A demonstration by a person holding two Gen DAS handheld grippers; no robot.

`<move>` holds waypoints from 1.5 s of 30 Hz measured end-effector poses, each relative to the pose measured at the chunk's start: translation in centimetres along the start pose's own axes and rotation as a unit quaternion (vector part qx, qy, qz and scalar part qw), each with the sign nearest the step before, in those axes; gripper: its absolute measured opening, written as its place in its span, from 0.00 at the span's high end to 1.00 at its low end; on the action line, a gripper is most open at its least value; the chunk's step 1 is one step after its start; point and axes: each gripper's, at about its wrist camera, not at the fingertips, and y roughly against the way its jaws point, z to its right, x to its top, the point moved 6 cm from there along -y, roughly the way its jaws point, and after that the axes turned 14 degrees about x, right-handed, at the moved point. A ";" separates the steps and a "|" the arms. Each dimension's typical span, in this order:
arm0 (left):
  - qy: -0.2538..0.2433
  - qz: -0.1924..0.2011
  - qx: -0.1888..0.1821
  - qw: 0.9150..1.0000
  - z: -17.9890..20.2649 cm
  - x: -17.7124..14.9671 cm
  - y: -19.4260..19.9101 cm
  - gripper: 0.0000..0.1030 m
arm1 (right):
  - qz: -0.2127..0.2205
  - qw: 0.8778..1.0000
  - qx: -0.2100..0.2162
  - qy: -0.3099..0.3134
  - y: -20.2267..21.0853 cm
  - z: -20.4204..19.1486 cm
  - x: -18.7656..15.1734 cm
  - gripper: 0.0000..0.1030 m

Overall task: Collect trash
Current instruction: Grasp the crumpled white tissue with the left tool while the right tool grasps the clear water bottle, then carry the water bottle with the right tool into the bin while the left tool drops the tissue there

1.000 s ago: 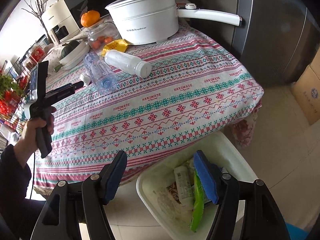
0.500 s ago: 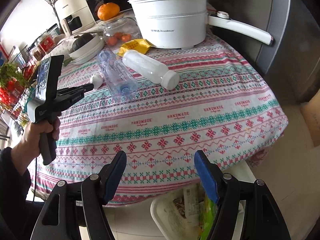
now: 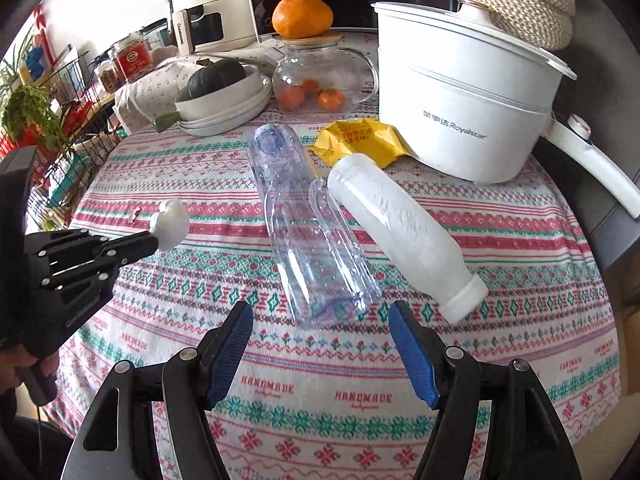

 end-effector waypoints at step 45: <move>-0.014 0.105 -0.128 0.986 7.5 -4.1 18.9 1.00 | 0.169 0.984 -0.034 -0.042 24.3 -3.9 -9.0 0.41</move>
